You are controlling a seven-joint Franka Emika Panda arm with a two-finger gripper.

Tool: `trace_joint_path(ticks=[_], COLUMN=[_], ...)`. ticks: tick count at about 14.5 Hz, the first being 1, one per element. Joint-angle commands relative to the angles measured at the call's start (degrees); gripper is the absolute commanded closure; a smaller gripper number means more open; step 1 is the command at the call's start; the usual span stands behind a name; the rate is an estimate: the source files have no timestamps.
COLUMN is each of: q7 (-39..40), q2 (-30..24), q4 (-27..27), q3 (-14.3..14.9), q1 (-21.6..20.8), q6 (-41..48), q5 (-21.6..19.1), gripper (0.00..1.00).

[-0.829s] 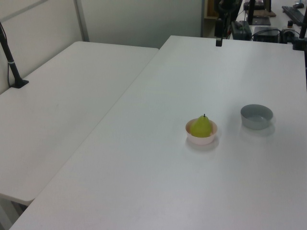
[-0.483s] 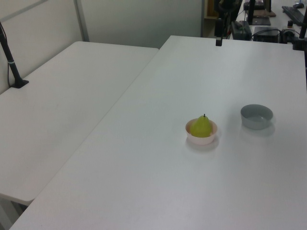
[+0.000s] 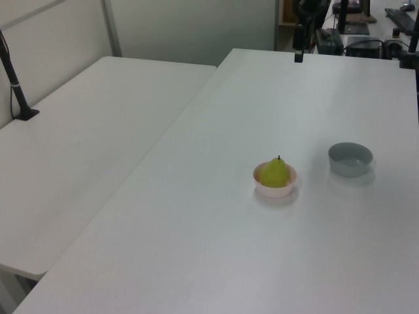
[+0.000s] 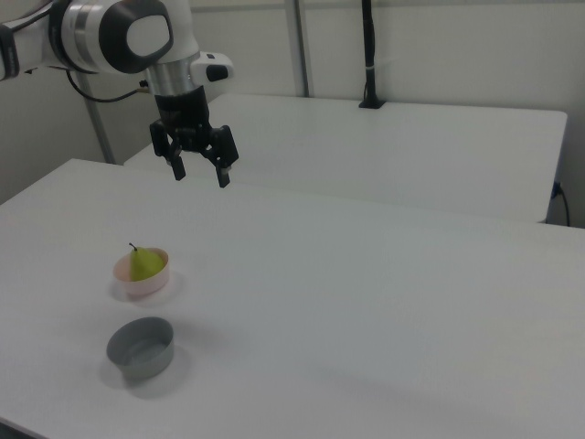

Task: Pick up a pear from the bowl

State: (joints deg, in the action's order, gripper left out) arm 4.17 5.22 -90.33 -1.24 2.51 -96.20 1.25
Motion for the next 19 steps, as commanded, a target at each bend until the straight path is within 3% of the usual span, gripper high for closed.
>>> trace_joint_path(ticks=[1, 8, 11, 15, 19], q7=[0.75, 0.93, 6.53, 6.38, 6.12], q2=[-1.18, -1.18, -1.27, -0.39, -0.39], q4=[-0.11, -0.11, -0.11, 2.08, 2.00], q3=[0.19, 0.27, 0.80, 1.42, 1.76], q1=[0.56, 0.56, 0.65, 0.56, -3.29], q6=[0.75, 0.75, 4.25, 4.27, 4.44], q5=[-1.16, -1.16, -1.25, -2.39, -1.78], gripper=[0.00, 0.00, 0.00, 0.00, 0.00])
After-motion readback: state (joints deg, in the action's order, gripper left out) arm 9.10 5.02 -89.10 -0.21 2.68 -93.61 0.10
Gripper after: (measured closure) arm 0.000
